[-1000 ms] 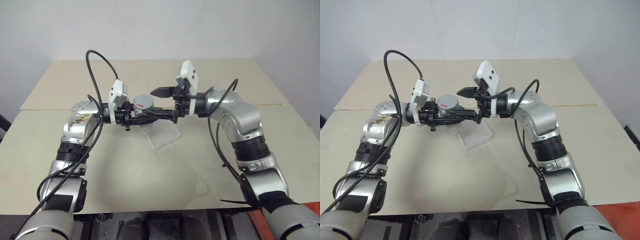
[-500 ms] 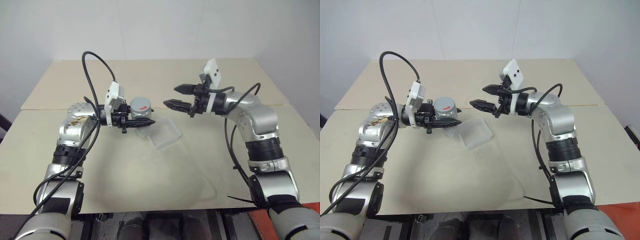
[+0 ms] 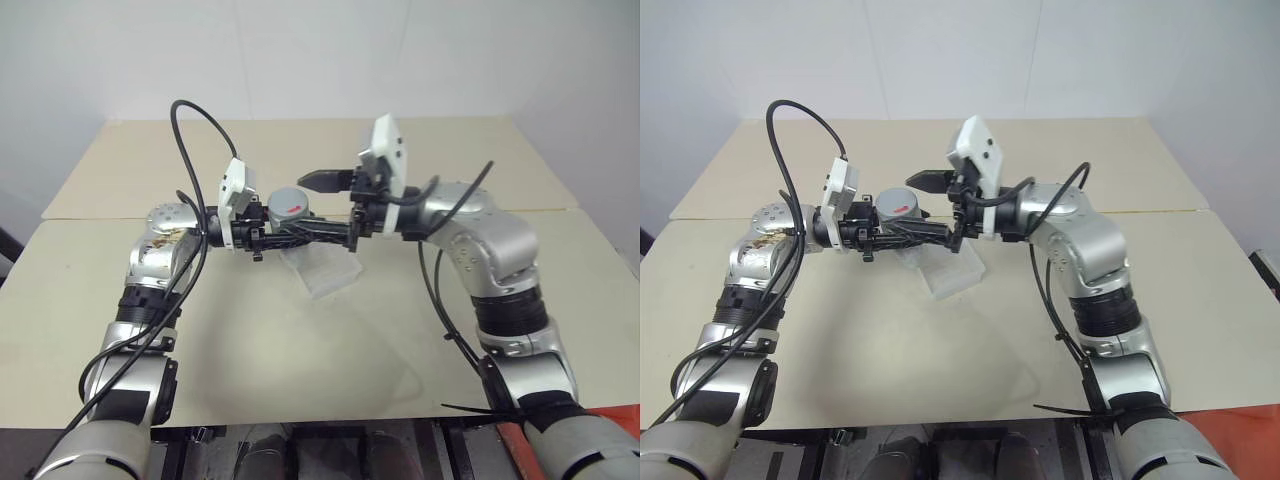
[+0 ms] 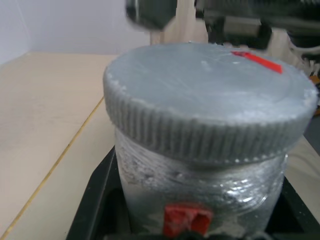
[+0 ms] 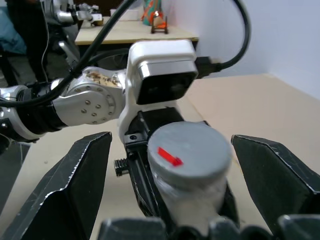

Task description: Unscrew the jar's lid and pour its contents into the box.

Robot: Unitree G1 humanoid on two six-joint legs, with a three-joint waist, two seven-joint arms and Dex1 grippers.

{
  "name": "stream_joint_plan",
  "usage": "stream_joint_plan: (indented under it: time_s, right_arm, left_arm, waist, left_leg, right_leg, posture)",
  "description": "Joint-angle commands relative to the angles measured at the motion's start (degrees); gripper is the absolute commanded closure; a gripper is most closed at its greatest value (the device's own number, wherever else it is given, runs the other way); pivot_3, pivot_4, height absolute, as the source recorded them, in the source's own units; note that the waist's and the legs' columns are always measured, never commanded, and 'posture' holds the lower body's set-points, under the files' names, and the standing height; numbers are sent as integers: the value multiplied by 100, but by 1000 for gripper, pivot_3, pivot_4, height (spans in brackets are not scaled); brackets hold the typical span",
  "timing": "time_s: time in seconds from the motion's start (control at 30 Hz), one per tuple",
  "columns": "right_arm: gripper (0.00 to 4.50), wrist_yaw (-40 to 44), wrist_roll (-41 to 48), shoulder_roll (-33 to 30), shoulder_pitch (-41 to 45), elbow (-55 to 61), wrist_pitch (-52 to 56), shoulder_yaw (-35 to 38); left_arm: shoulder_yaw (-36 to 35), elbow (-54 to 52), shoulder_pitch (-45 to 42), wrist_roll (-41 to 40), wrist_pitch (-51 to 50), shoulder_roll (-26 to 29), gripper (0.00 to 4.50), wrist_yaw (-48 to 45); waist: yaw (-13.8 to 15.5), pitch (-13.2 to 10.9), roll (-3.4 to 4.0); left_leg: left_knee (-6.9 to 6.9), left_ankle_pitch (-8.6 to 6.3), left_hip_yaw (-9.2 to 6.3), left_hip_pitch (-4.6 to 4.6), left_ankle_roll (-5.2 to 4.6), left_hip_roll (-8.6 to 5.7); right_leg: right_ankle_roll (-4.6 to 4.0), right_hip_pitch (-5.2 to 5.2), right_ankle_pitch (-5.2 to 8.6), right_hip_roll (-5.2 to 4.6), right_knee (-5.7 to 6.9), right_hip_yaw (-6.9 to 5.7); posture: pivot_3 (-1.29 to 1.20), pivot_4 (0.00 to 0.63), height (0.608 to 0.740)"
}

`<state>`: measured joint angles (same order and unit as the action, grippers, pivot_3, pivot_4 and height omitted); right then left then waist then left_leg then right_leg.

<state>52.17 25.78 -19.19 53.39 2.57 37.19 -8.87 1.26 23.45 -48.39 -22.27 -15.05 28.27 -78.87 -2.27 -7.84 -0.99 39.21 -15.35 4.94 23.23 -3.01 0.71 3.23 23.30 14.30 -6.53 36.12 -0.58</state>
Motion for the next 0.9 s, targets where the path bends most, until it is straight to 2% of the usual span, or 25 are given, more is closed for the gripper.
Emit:
stream_joint_plan:
  time_s: [0.03, 0.4, 0.9]
  right_arm:
    - [33, -42, -199, 98, 261, -188, -383, -42]
    - [33, 89, -472, 393, 757, -1286, -745, -11]
    - [33, 261, -496, -443, 615, -1706, -889, 473]
  left_arm:
    - [-70, -128, -105, -60, 61, 18, 2559, 6]
    - [-102, -465, 86, -164, -66, 141, 2559, -50]
    - [-177, -671, 257, -256, -246, 433, 2559, -98]
  waist:
    - [6, 0, 0]
    - [-18, 0, 0]
    - [15, 0, 0]
  left_leg:
    - [0, 0, 0, 0, 0, 0]
    - [0, 1, -1, -1, 1, 1]
    - [0, 0, -1, 0, 1, 1]
  right_leg:
    - [0, 0, 0, 0, 0, 0]
    - [0, 0, 0, 1, 1, -7]
    - [0, -2, 0, -3, 0, -10]
  posture:
    - [0, 150, 740]
    - [0, 150, 740]
    - [0, 150, 740]
